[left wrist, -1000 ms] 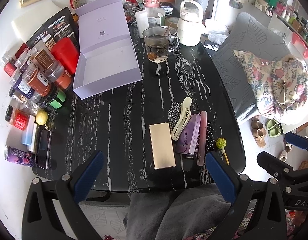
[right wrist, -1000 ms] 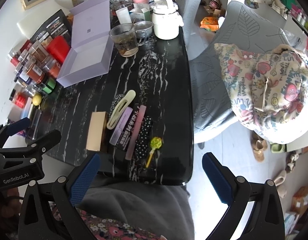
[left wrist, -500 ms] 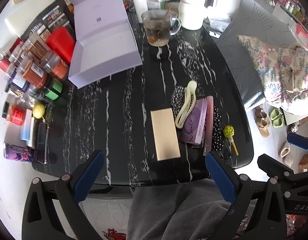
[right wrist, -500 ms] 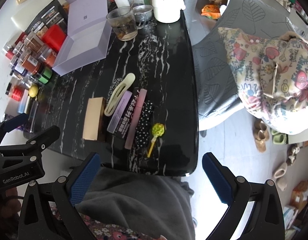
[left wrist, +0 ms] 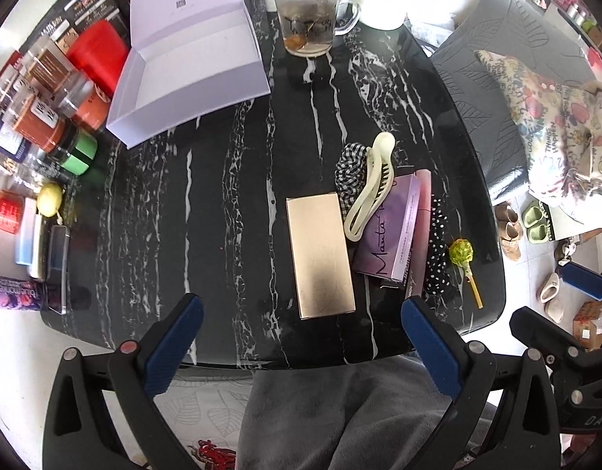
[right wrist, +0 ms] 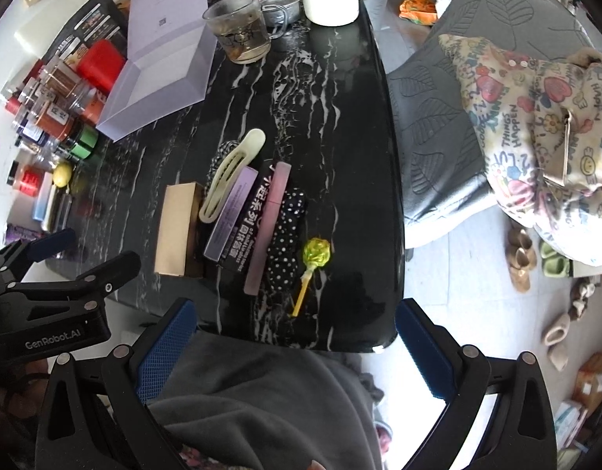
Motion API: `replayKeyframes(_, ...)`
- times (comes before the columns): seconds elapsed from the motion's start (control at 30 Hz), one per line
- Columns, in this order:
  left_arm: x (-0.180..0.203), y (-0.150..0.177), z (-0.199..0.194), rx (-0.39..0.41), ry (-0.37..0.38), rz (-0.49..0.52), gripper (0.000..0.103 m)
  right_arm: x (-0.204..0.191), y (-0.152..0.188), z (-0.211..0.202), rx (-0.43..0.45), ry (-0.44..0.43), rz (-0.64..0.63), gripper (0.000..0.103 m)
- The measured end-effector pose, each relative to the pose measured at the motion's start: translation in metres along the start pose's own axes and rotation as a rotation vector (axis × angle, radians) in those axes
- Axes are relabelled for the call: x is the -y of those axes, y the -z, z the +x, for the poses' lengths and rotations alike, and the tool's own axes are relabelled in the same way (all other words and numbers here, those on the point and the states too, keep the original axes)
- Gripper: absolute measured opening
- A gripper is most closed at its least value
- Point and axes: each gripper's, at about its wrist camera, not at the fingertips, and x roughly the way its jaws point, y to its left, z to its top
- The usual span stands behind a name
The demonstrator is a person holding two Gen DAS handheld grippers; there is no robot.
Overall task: Organize rigid objects
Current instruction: 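Lower the left tool onto the gold box and close while right tool approaches lollipop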
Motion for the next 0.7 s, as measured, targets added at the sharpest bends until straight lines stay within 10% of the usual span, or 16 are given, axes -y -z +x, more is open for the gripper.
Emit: replayKeyframes(0.7, -0.007, -0.012, 0.071, -0.036, 0.036, -0.068, 0.086, 0.012, -0.010, 0.044, 0.018, -0.015, -0.014, 0.085)
